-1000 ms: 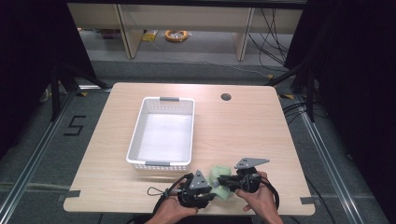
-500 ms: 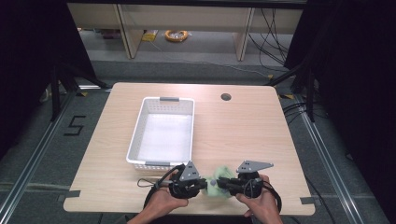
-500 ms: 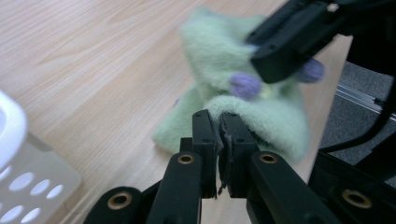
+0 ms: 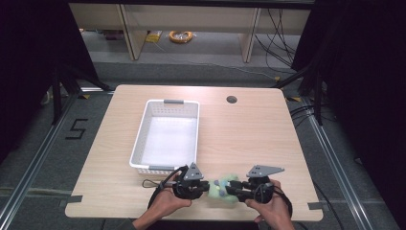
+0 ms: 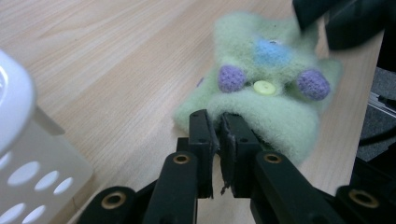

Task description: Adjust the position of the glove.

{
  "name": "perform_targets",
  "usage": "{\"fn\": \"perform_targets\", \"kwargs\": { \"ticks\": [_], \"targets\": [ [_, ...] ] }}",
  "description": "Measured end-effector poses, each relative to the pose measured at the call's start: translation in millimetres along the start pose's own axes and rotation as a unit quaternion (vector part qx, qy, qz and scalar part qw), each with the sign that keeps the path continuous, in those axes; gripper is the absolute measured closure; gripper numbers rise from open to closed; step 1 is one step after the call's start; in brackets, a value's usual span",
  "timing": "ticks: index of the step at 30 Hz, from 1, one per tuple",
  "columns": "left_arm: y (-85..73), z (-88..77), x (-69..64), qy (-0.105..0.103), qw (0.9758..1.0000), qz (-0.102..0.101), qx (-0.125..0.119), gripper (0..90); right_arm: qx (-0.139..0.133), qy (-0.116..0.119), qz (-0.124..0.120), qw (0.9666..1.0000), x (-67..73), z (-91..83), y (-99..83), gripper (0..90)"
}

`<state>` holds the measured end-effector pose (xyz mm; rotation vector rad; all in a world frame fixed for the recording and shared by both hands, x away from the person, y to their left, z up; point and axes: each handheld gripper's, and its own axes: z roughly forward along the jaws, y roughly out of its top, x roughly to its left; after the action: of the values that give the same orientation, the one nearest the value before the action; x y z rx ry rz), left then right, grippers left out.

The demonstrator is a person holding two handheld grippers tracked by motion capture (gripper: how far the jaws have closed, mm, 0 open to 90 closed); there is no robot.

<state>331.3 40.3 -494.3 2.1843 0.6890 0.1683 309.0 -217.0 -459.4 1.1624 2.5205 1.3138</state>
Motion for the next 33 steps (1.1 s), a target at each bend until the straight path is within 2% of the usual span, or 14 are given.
{"fn": "perform_targets", "kwargs": {
  "ticks": [2,5,6,8,12,15,16,19,23,24,30,31,32,33],
  "targets": [
    [-1.2,2.1,-1.6,-0.008,0.9998,-0.018,-0.008,81.6,0.006,-0.037,-0.004,0.9993,-7.6,-9.4,1.9,67.1],
    [-0.6,0.3,-0.4,-0.004,1.0,-0.001,0.003,81.6,0.014,-0.047,-0.016,0.9987,-22.3,-14.3,-2.1,67.1],
    [-0.5,0.3,-0.9,-0.005,1.0,-0.003,0.001,81.6,0.018,-0.039,-0.001,0.9991,-21.9,-13.7,-4.0,67.1],
    [0.0,-0.2,-1.1,-0.007,1.0,-0.001,0.001,81.7,0.031,-0.026,-0.013,0.9991,-23.5,-11.0,-6.1,64.7],
    [-0.2,-0.5,-1.1,-0.005,1.0,-0.003,0.003,82.8,0.049,-0.009,0.0,0.9988,-22.9,-0.1,-9.9,63.1],
    [0.3,-1.5,-0.8,0.004,1.0,-0.005,0.002,84.7,0.059,0.005,0.004,0.9982,-26.9,6.9,-12.3,72.2],
    [0.5,-0.5,-3.4,-0.001,0.9997,-0.023,-0.007,85.2,0.062,0.009,0.005,0.998,-26.8,7.4,-12.6,76.9],
    [3.3,-3.4,-3.0,-0.001,1.0,-0.005,0.0,86.4,0.059,0.015,-0.003,0.9981,-26.1,4.7,-11.4,85.5],
    [7.5,-7.3,-0.6,0.004,0.9999,-0.008,-0.01,86.7,0.039,0.022,-0.004,0.999,-20.2,-6.8,-8.4,86.8],
    [8.5,-7.0,-1.7,0.003,0.9995,-0.024,-0.02,89.2,0.03,0.041,0.017,0.9986,-13.6,-11.4,-8.0,86.9],
    [17.7,-3.9,4.7,0.002,0.9995,-0.023,-0.02,88.8,0.031,0.037,0.003,0.9988,-7.0,-13.9,-14.5,86.9],
    [17.2,-1.7,4.3,-0.011,0.9993,-0.029,-0.02,87.2,0.036,0.035,0.016,0.9986,-7.0,-12.9,-16.1,86.9],
    [16.3,-0.6,3.1,-0.001,0.9992,-0.032,-0.026,86.1,0.033,0.033,0.027,0.9986,-7.6,-10.8,-17.4,86.9],
    [15.4,-2.0,3.3,-0.003,0.9994,-0.03,-0.015,84.4,0.033,0.019,0.009,0.9992,-12.6,-8.0,-19.2,86.8]
  ]
}}
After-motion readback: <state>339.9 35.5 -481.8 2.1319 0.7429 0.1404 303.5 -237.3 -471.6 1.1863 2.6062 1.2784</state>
